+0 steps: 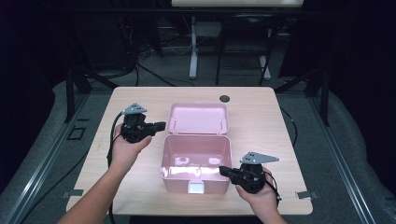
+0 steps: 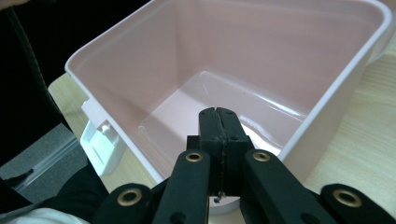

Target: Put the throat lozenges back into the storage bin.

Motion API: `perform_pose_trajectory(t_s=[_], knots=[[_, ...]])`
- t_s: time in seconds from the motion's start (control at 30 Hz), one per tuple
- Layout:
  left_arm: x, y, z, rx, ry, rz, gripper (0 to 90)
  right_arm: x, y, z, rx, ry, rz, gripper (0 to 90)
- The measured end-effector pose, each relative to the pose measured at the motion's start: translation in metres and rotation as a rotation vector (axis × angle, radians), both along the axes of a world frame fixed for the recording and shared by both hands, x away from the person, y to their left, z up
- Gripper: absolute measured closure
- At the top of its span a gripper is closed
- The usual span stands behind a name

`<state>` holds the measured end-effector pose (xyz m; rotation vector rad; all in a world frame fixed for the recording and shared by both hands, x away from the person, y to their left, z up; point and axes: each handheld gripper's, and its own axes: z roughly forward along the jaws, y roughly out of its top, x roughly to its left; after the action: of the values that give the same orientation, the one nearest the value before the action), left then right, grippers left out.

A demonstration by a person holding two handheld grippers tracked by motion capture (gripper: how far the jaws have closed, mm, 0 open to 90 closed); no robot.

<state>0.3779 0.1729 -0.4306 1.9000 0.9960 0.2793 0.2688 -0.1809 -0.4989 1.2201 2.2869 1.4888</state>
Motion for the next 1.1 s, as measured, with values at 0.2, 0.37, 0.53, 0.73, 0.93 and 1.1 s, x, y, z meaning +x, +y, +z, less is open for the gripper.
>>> perform_pose_trajectory(t_s=[0.2, 0.37, 0.53, 0.73, 0.93, 1.1], knots=[[-0.006, 0.004, -0.013, -0.002, 0.016, -0.007, 88.6, 0.000, 0.000, -0.001, 0.001, -0.012, 0.000, 90.0], [-0.013, 0.005, -0.018, 0.001, 0.011, -0.011, 86.6, -0.001, -0.001, -0.001, 0.008, -0.011, -0.001, 90.0], [-0.023, 0.013, -0.025, -0.040, 0.003, 0.001, 81.7, -0.001, 0.000, -0.001, 0.010, -0.013, -0.007, 90.0], [-0.036, 0.012, -0.028, 0.014, -0.052, 0.010, 68.9, 0.000, 0.001, 0.000, 0.009, 0.002, -0.006, 88.5], [-0.043, 0.013, -0.029, -0.004, -0.058, -0.001, 67.5, 0.001, 0.003, 0.004, -0.014, 0.010, 0.001, 85.1], [-0.047, 0.020, -0.033, -0.062, -0.043, -0.001, 63.9, 0.002, 0.005, 0.009, -0.032, 0.011, 0.011, 85.3]])
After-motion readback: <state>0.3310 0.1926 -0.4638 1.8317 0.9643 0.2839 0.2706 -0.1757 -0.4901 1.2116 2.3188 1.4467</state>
